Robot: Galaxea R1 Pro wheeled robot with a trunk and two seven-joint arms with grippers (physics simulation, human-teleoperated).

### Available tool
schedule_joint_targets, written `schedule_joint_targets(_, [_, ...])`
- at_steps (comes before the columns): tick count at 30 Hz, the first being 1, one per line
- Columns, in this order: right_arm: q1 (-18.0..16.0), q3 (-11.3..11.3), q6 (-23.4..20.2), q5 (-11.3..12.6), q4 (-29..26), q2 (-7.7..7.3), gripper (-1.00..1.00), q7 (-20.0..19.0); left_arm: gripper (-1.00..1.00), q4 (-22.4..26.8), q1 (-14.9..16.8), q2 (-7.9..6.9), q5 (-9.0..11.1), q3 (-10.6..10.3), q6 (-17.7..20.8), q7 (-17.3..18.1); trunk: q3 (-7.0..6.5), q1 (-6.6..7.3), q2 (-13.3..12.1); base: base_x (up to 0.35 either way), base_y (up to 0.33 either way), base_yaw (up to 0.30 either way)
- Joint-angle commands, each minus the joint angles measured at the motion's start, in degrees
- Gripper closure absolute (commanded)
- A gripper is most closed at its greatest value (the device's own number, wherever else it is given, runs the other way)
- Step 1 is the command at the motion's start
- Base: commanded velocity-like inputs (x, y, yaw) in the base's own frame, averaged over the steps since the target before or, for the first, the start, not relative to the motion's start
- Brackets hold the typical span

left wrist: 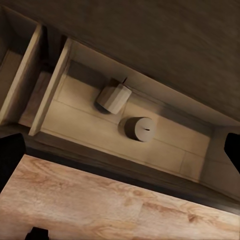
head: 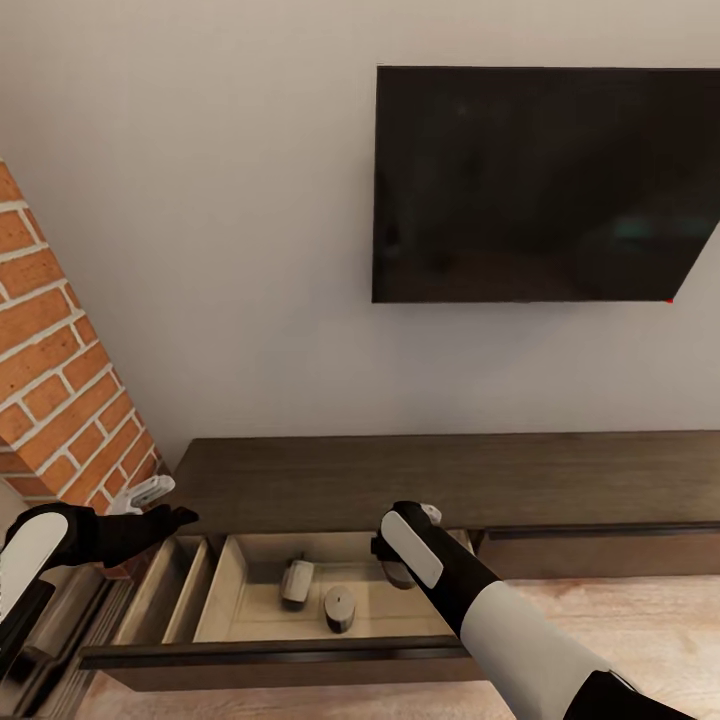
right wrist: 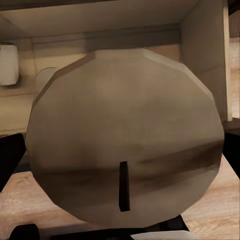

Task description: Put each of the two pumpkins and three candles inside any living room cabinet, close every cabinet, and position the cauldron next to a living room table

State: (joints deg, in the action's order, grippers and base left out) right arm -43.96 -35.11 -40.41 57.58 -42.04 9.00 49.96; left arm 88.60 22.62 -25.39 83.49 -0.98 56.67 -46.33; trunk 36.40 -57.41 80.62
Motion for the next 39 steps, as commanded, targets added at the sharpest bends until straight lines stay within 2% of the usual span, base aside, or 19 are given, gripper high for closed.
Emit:
schedule_joint_targets(1, [-0.1,-0.1,-0.2,0.6,-0.1,-0.03,1.0,0.4,-1.0,0.1,0.1,-0.04,0.5,-0.1,0.0,-0.6,0.24,-0.23,0.5,0.0,0.0,0.0])
schedule_joint_targets(4, [-0.1,0.2,-0.2,1.8,-0.1,-0.04,1.0,-0.1,-1.0,0.1,0.1,0.02,0.5,-0.4,-0.1,-0.6,0.78,-0.88,1.7,0.0,0.0,0.0])
schedule_joint_targets(8, [-0.1,0.4,-0.2,2.3,-0.1,-0.04,1.0,-0.5,-1.0,0.0,0.1,0.02,0.5,-0.4,-0.1,-0.6,1.5,-1.76,3.3,0.0,0.0,0.0])
schedule_joint_targets(18, [-0.1,0.5,-2.6,2.3,-0.2,-0.04,1.0,-0.6,-1.0,0.0,0.1,0.07,0.5,-0.5,-0.1,-0.6,3.29,-3.96,7.3,0.0,0.0,0.0])
schedule_joint_targets(31, [-0.1,0.5,-2.9,2.3,-0.3,-0.04,1.0,-0.7,-1.0,-0.1,0.1,0.12,0.6,-0.6,-0.1,-0.6,5.63,-6.81,12.5,0.0,0.0,0.0])
schedule_joint_targets(37, [-0.1,0.5,-2.8,2.3,-0.4,-0.02,1.0,-0.7,-1.0,0.0,0.1,0.28,0.6,-2.0,-0.1,-0.6,6.7,-8.13,14.9,0.0,0.0,0.0])
schedule_joint_targets(39, [-0.1,0.5,-2.8,2.3,-0.4,0.02,1.0,-0.7,-1.0,0.0,0.1,0.88,0.5,-2.3,-0.2,-0.6,7.06,-8.57,15.7,0.0,0.0,0.0])
